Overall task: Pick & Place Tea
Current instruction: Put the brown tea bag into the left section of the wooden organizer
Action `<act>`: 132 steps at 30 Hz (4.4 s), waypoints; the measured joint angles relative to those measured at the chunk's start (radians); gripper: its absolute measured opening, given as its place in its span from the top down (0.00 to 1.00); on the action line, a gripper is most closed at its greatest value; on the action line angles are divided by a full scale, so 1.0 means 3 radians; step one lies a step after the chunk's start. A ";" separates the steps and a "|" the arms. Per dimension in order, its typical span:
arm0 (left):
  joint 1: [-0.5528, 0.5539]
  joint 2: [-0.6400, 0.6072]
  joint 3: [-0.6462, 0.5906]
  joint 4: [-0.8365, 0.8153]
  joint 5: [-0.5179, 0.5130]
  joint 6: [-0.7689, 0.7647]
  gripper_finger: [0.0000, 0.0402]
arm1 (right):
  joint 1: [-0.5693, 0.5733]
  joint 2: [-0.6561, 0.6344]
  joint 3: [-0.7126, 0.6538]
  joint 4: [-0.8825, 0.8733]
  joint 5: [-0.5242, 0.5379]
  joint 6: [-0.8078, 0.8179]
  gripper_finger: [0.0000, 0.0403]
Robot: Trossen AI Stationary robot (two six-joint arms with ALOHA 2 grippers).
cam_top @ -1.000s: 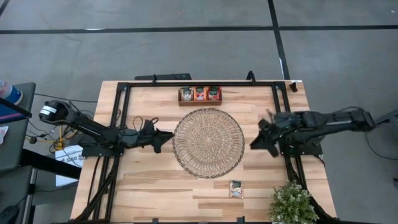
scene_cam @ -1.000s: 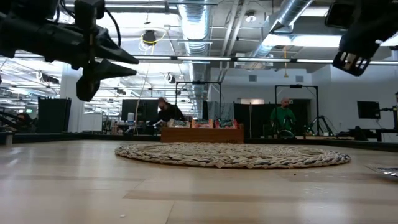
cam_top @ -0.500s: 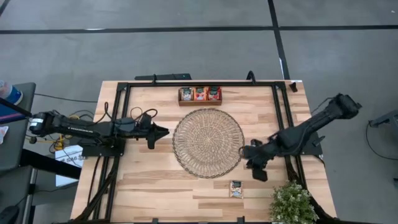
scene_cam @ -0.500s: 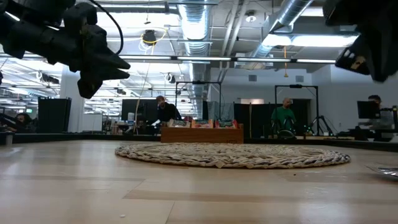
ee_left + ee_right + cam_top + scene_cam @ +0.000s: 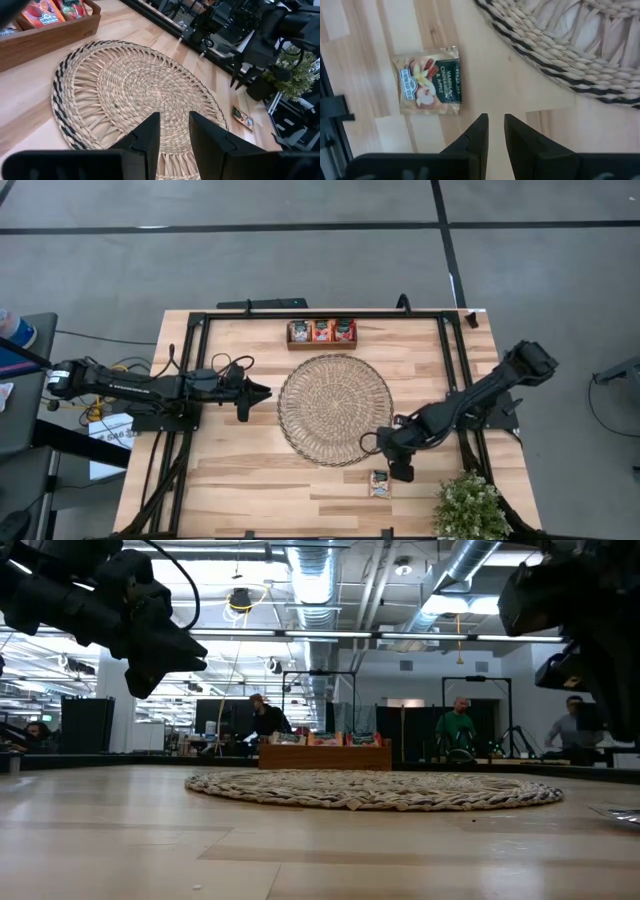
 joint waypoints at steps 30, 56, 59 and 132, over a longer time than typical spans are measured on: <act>0.0000 0.0004 0.0003 0.0003 -0.0029 0.0186 0.76 | 0.0417 0.0257 0.0021 0.0377 0.0353 0.0530 0.55; 0.0000 0.0009 0.0005 -0.0323 -0.0041 -0.0024 0.76 | 0.0408 0.1036 0.0345 0.0356 0.0376 0.0382 0.71; 0.0000 0.0009 0.0005 -0.0323 -0.0041 -0.0024 0.76 | 0.0414 0.1036 0.0343 0.0347 0.0366 0.0384 0.76; 0.0043 0.0390 0.1078 0.0074 0.0332 0.0129 0.76 | -0.1578 0.1382 0.3368 -0.0537 0.0614 -0.1957 1.00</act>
